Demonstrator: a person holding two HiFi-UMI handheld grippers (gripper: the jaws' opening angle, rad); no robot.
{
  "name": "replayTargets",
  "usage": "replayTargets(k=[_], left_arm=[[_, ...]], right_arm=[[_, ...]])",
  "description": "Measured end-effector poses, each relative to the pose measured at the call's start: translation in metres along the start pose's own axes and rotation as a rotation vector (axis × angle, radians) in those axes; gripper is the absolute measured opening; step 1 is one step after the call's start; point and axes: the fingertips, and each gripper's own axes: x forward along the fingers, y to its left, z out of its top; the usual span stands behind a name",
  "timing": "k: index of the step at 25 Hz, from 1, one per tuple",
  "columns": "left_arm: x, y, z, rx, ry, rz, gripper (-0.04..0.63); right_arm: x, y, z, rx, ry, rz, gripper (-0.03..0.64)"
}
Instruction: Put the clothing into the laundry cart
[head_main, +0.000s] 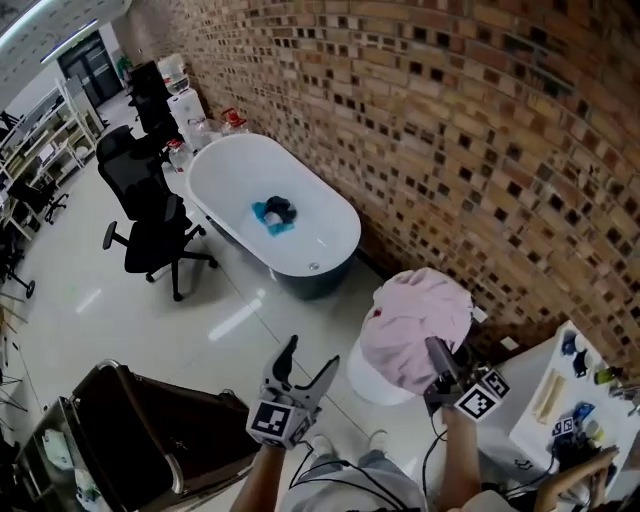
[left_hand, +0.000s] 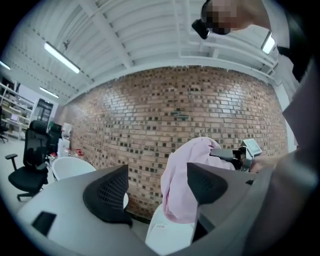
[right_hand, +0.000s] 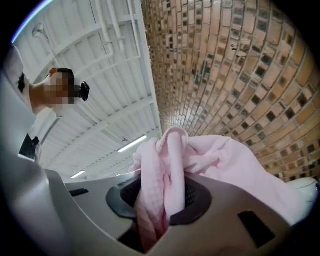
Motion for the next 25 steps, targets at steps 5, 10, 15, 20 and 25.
replayTargets(k=[5,10,15,20,25], left_arm=[[-0.060,0.029,0.035,0.062,-0.055,0.102,0.356],[-0.130,0.071,0.071,0.074,-0.124,0.244,0.357],[-0.210,0.106,0.077,0.077,-0.153,0.373,0.356],[-0.290,0.135,0.087,0.116,-0.171,0.514,0.356],[-0.368,0.166,0.093,0.127,-0.206,0.703,0.357]], right_arm=[[0.027,0.067,-0.023,0.044,0.011,0.130,0.120],[0.089,0.145,-0.050,0.071,0.048,0.301,0.120],[0.147,0.222,-0.086,0.117,0.090,0.435,0.120],[0.204,0.309,-0.123,0.165,0.128,0.592,0.120],[0.252,0.410,-0.163,0.264,0.191,0.791,0.120]])
